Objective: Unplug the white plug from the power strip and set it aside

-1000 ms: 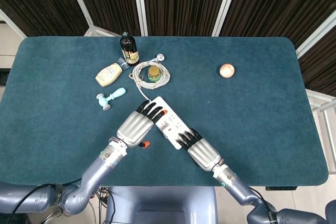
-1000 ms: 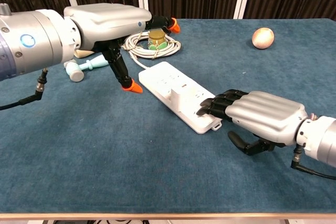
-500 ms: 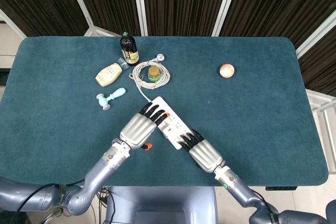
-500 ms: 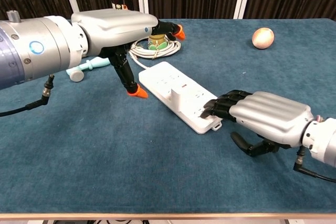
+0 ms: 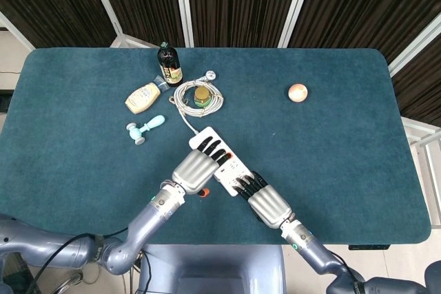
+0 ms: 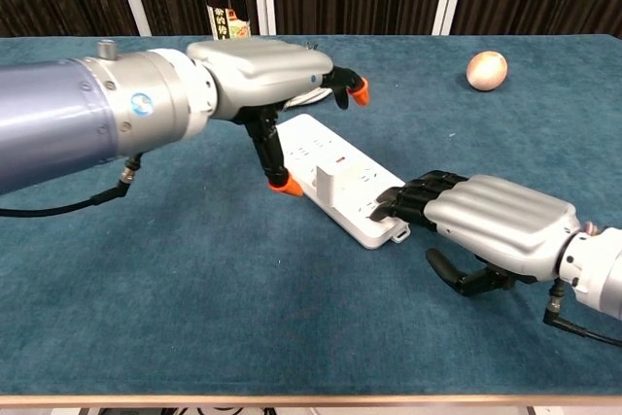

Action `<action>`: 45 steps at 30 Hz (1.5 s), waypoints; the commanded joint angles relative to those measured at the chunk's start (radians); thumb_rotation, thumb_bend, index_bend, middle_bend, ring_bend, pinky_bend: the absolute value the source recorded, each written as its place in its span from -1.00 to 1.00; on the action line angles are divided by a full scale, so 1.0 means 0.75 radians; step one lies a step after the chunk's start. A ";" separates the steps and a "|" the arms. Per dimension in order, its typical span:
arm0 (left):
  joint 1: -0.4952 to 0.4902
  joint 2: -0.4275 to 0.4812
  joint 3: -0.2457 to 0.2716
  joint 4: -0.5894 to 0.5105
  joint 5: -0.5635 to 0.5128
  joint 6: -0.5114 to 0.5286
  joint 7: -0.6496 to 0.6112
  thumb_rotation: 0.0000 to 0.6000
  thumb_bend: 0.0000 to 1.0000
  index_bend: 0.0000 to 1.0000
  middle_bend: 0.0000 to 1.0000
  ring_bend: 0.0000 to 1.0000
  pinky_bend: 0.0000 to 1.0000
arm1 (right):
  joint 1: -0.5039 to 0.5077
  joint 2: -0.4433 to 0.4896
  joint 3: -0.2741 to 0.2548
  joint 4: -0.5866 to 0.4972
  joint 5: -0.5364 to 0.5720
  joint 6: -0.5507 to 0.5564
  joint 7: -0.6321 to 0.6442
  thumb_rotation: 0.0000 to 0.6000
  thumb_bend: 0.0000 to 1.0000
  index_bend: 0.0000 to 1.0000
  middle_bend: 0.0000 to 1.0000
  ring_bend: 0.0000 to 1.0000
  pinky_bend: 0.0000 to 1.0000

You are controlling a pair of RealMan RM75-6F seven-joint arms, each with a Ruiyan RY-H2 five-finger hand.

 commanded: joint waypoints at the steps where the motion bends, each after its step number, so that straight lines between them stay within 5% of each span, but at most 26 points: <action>1: -0.034 -0.033 -0.004 0.040 -0.042 -0.011 0.018 1.00 -0.90 -0.62 -0.58 -0.93 -1.00 | 0.001 -0.001 -0.003 0.002 0.003 0.003 0.003 1.00 0.56 -0.69 -0.74 -0.81 -0.83; 19: -0.201 -0.193 -0.025 0.267 -0.258 -0.079 0.030 1.00 -0.84 -0.47 -0.45 -0.89 -1.00 | 0.011 -0.010 -0.027 0.027 0.007 0.006 0.021 1.00 0.56 -0.63 -0.69 -0.76 -0.79; 45: -0.241 -0.230 0.043 0.350 -0.294 -0.026 0.042 1.00 -0.71 -0.28 -0.16 -0.81 -1.00 | 0.016 -0.006 -0.033 0.038 0.016 0.023 0.043 1.00 0.56 -0.63 -0.69 -0.76 -0.79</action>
